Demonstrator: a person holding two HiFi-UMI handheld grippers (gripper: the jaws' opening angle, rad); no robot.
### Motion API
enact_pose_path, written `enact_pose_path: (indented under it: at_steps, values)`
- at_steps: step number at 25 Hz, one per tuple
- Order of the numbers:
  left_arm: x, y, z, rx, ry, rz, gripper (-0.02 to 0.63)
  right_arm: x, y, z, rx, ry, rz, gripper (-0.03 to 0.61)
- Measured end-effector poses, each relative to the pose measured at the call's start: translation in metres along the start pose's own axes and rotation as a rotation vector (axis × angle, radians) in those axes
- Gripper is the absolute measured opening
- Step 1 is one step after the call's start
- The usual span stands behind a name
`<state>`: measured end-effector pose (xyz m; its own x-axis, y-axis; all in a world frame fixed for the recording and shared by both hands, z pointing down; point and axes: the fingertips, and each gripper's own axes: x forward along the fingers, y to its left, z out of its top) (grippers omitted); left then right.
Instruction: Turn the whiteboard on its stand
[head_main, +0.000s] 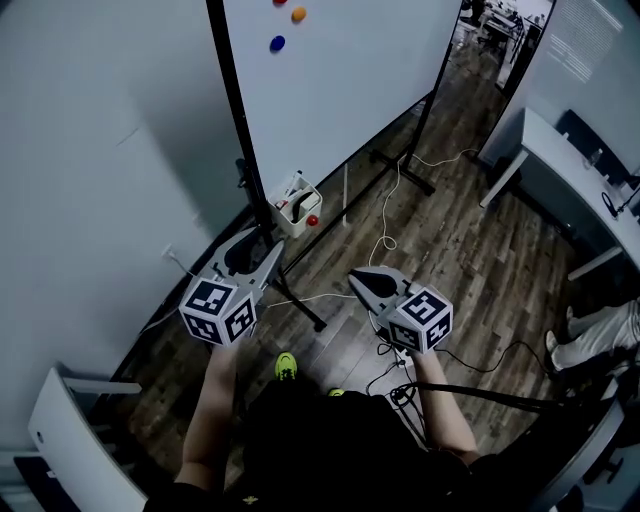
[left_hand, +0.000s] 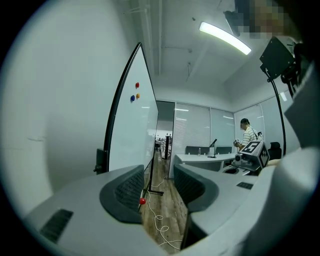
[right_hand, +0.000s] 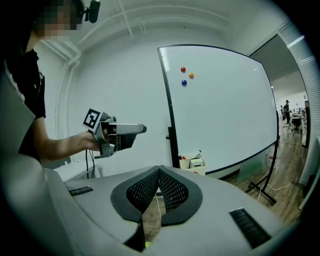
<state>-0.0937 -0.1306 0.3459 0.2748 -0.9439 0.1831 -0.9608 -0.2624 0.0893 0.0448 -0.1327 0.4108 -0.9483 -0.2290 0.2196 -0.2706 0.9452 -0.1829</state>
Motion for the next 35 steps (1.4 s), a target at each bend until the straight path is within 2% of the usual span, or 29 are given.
enact_pose_path:
  at_steps: [10,17,19,21,23,24,29,35]
  values:
    - [-0.035,-0.046,-0.023,-0.052,-0.002,0.069,0.184,-0.037,0.016,-0.020,-0.009,-0.001,0.069,-0.003]
    - [-0.060,-0.088,-0.040,-0.116,-0.025,0.104,0.184,-0.071,0.037,-0.041,-0.008,0.026,0.122,-0.003]
    - [-0.060,-0.094,-0.045,-0.122,-0.032,0.094,0.179,-0.070,0.033,-0.039,-0.015,-0.001,0.117,-0.003]
    - [-0.060,-0.101,-0.047,-0.108,-0.039,0.073,0.134,-0.069,0.028,-0.036,-0.016,-0.022,0.105,-0.003]
    - [-0.069,-0.122,-0.047,-0.091,-0.051,0.042,0.027,-0.081,0.035,-0.033,-0.018,-0.039,0.107,-0.003]
    - [-0.073,-0.132,-0.046,-0.089,-0.061,0.025,-0.004,-0.088,0.039,-0.032,-0.019,-0.047,0.111,-0.003]
    - [-0.073,-0.162,-0.055,-0.107,-0.058,-0.050,-0.005,-0.102,0.043,-0.031,-0.032,-0.063,0.116,-0.003]
    - [-0.073,-0.175,-0.061,-0.114,-0.047,-0.099,-0.005,-0.105,0.056,-0.021,-0.080,-0.074,0.105,-0.005]
